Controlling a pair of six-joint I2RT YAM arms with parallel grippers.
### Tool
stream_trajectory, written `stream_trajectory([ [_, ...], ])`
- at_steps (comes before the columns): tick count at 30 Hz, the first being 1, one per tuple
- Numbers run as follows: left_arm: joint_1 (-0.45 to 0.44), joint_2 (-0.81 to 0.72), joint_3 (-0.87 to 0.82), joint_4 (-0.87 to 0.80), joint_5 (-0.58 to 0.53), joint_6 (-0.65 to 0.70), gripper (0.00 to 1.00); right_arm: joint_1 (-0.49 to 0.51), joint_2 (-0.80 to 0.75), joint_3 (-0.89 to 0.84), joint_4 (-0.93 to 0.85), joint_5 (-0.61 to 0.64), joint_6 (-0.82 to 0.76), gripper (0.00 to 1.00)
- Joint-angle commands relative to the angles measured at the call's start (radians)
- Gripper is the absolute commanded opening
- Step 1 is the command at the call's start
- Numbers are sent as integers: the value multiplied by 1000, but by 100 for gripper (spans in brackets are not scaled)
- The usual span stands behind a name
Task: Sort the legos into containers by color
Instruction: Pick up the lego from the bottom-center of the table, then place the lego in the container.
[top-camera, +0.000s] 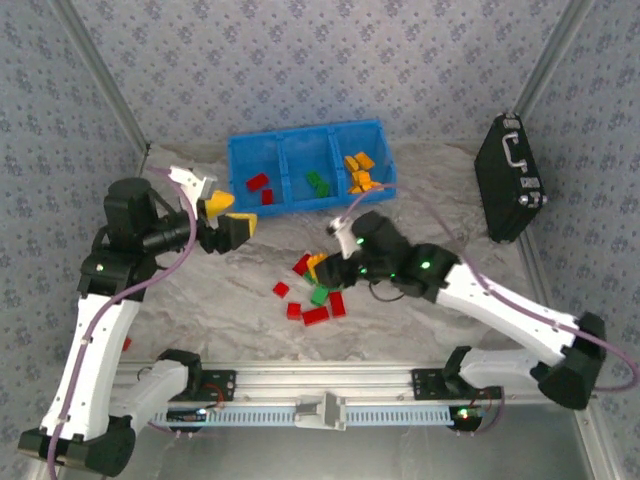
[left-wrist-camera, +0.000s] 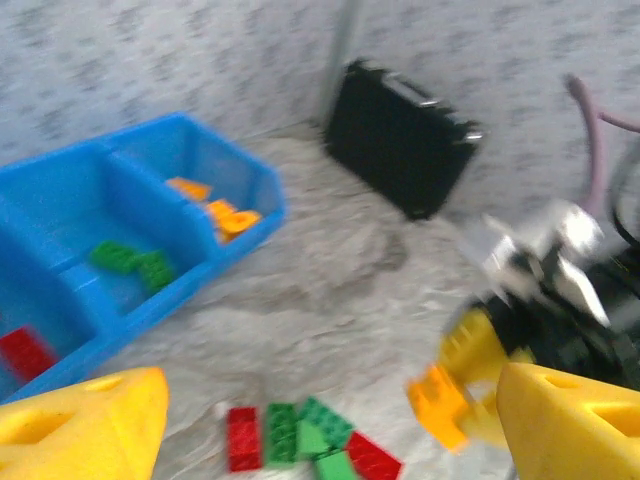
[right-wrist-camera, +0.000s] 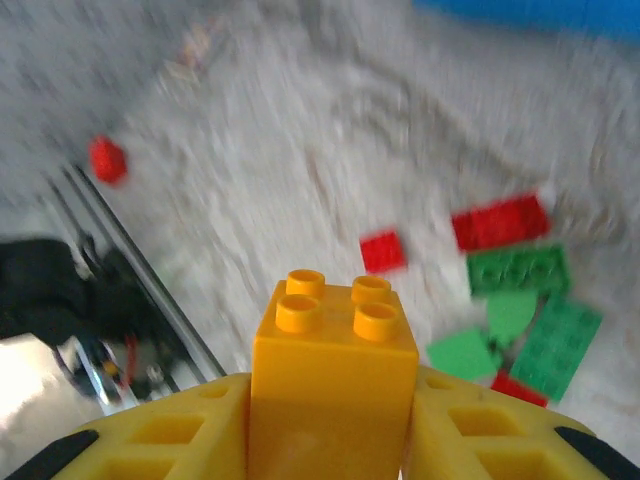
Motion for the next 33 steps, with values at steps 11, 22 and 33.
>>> stream_trajectory([
  [11, -4, 57, -73, 369, 321, -240, 86, -221, 36, 99, 309, -320, -25, 40],
  [22, -50, 108, -90, 468, 282, -281, 85, -319, 167, 313, 252, -188, -110, 39],
  [33, -52, 130, -53, 306, 238, -173, 85, -488, 480, 515, 147, 23, -108, 39],
])
